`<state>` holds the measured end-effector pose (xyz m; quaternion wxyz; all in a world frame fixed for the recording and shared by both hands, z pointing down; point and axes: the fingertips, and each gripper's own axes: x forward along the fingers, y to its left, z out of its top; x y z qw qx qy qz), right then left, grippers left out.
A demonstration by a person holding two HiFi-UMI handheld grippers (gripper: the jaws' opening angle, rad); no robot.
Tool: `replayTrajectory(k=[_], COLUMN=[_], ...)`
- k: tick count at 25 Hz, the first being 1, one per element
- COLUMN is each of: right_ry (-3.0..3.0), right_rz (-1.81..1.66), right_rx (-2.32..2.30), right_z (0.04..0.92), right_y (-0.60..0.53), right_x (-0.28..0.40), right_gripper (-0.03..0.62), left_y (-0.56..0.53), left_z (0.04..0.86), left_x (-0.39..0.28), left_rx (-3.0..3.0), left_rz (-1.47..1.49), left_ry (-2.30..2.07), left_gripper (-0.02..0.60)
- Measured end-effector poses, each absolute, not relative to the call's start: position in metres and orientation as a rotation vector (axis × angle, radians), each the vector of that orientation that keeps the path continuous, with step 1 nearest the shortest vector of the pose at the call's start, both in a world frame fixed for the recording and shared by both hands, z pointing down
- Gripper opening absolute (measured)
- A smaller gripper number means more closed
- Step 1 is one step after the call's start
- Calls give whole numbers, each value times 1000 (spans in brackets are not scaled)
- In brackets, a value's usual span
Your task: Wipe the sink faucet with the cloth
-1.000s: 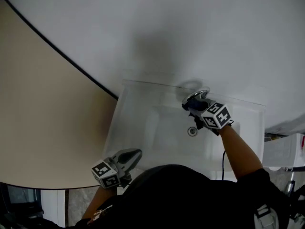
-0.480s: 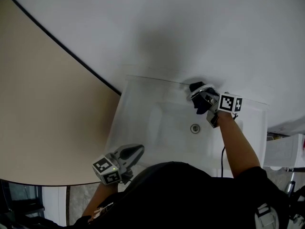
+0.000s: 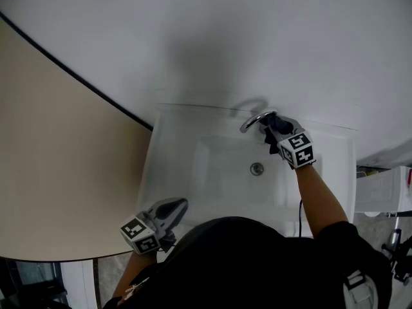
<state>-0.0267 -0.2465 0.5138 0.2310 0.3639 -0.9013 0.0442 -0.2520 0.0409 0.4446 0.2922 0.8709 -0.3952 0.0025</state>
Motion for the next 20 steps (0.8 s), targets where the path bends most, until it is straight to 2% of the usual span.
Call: replayTrajectory(k=[3,8,11,14,20], right_ry=[-2458,-2492,-2592,-2624,-2578], right_rz=[-41,-7,550,1184,1719], right_rx=[1038,1102,1241,1167,1075], right_z=[507,499,506,530,558], right_y=[-249,-259,-282,-297,-314], right_x=[-11,6,32,23,9], right_gripper=[55,55,55,55,51], left_y=[41,40,40,44,43], left_z=[442,445,442,448,438], left_x=[-244,-236,-236,-237,-228], left_rx=[2325,2340,2330,2310,2313], left_rz=[-14,33,5,51,-2], left_ry=[-1029,-1013,-1007,-1017,-999], left_gripper=[0,0,0,0,0])
